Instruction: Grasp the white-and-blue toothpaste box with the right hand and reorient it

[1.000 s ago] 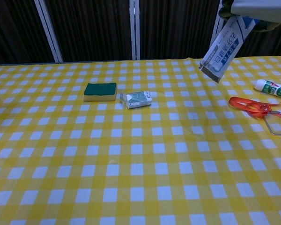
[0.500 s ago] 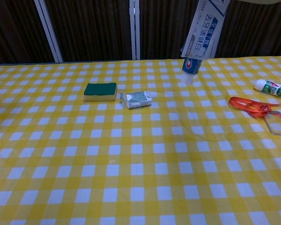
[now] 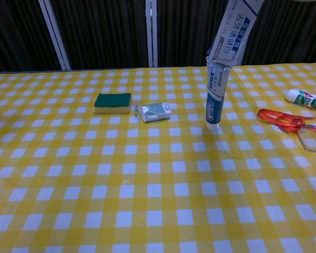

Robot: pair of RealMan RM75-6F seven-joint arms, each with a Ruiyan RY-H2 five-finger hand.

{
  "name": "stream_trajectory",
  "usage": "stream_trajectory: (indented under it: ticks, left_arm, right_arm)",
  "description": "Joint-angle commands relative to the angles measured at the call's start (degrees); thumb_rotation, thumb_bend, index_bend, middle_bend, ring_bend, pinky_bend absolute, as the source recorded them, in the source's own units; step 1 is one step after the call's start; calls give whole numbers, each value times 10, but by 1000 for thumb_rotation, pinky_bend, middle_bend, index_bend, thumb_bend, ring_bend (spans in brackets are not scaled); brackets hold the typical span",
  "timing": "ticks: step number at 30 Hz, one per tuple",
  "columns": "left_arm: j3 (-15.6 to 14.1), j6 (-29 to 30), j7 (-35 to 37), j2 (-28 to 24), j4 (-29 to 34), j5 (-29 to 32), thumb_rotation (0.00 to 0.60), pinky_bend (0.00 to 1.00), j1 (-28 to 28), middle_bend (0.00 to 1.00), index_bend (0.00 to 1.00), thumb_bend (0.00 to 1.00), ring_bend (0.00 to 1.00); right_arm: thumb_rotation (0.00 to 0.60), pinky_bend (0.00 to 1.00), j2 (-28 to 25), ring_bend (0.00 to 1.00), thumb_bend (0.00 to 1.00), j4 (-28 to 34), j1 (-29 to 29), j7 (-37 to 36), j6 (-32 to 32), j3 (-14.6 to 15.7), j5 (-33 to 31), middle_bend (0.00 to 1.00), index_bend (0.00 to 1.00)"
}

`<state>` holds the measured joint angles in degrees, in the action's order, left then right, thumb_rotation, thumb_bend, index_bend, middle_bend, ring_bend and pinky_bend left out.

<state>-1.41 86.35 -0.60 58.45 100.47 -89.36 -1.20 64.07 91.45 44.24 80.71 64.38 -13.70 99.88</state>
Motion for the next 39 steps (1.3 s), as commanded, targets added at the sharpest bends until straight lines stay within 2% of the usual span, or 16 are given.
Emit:
stream_trajectory:
  ticks: [1, 7, 12, 16, 19, 25, 30, 31, 33, 35, 36, 37, 39]
  left_arm:
    - [0, 0, -1, 0, 0, 0, 600, 0, 0, 0, 0, 0, 0]
    - [1, -2, -2, 1, -1, 3, 600, 0, -1, 0, 0, 0, 0]
    - [0, -3, -6, 3, 0, 1, 600, 0, -1, 0, 0, 0, 0]
    - [-1, -2, -10, 3, 2, 0, 600, 0, -1, 0, 0, 0, 0]
    - [-2, -4, -14, 5, 2, 0, 600, 0, -1, 0, 0, 0, 0]
    - [-2, -8, -19, 8, 2, 2, 600, 0, -3, 0, 0, 0, 0]
    - [0, -14, -22, 11, -2, 10, 600, 0, -5, 0, 0, 0, 0]
    - [0, -15, -22, 11, -2, 11, 600, 0, -5, 0, 0, 0, 0]
    - [1, -16, -23, 11, -3, 12, 600, 0, -5, 0, 0, 0, 0]
    - [1, -16, -23, 11, -4, 14, 600, 0, -5, 0, 0, 0, 0]
    - [1, -17, -22, 12, -4, 15, 600, 0, -5, 0, 0, 0, 0]
    - [2, -17, -22, 11, -5, 17, 600, 0, -5, 0, 0, 0, 0]
    - [3, -18, -20, 11, -6, 19, 600, 0, -5, 0, 0, 0, 0]
  right_arm:
    - [600, 129, -2, 192, 426, -8, -1, -9, 12, -6, 5, 346, 377]
    - [600, 149, -14, 196, 444, -41, -7, -63, 67, -51, -21, 352, 386]
    - [600, 157, -14, 203, 444, -42, -18, -120, 71, -59, -63, 354, 388]
    - [600, 162, 12, 208, 444, 4, -40, -246, 36, -52, -165, 356, 388]
    - [600, 168, 19, 208, 447, 42, -44, -303, -5, -42, -225, 358, 389]
    - [600, 196, 50, 208, 449, 48, -41, -342, -40, -18, -266, 361, 389]
    - [600, 198, 129, 208, 448, -6, -24, -347, -74, 9, -312, 351, 381]
    - [600, 198, 138, 208, 447, -15, -22, -344, -72, 11, -316, 343, 371]
    - [600, 193, 148, 190, 425, -26, -19, -340, -73, 14, -322, 298, 287]
    - [600, 132, 153, 84, 348, -32, -17, -330, -79, 18, -336, 126, 88]
    - [600, 93, 153, 44, 310, -33, -15, -318, -86, 21, -353, 67, 28]
    - [600, 41, 153, 5, 257, -29, -14, -307, -91, 22, -378, 8, 0]
    - [600, 1, 141, 0, 191, 6, -17, -295, -83, 19, -414, 0, 0]
